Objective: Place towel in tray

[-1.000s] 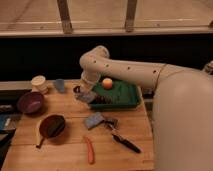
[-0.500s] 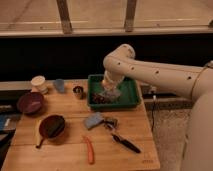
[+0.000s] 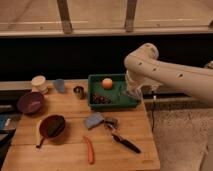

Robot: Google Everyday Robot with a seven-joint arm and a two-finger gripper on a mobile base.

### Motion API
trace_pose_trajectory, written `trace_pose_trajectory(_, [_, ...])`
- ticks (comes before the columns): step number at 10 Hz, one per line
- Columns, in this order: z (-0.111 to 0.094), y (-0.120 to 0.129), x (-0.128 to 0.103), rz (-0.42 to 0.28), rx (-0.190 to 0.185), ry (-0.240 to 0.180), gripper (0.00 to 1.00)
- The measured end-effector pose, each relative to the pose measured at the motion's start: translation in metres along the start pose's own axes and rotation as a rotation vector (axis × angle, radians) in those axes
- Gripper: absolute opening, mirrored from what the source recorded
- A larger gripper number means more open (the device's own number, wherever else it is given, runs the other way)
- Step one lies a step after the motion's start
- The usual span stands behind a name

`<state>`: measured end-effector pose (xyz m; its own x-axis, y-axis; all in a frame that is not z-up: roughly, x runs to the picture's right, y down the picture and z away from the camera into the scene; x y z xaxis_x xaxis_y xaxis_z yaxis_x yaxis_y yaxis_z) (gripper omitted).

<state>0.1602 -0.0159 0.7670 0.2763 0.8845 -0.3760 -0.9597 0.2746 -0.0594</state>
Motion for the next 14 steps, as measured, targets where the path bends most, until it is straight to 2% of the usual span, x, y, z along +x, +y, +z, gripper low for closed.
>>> trace_pose_trajectory(1, [0.006, -0.014, -0.006, 0.011, 0.001, -0.001, 0.0])
trace_pose_trajectory(3, [0.019, -0.018, -0.01, 0.014, -0.015, -0.001, 0.0])
trace_pose_trajectory(6, [0.055, 0.016, -0.032, -0.005, -0.084, -0.013, 0.01])
trace_pose_trajectory(7, [0.068, 0.036, -0.045, -0.025, -0.114, -0.019, 0.07])
trace_pose_trajectory(8, [0.079, 0.056, -0.057, -0.051, -0.144, -0.025, 0.17])
trace_pose_trajectory(10, [0.094, 0.077, -0.069, -0.083, -0.187, -0.035, 0.35])
trace_pose_trajectory(11, [0.1, 0.08, -0.072, -0.092, -0.195, -0.041, 0.47])
trace_pose_trajectory(14, [0.092, 0.074, -0.067, -0.097, -0.195, -0.057, 0.73])
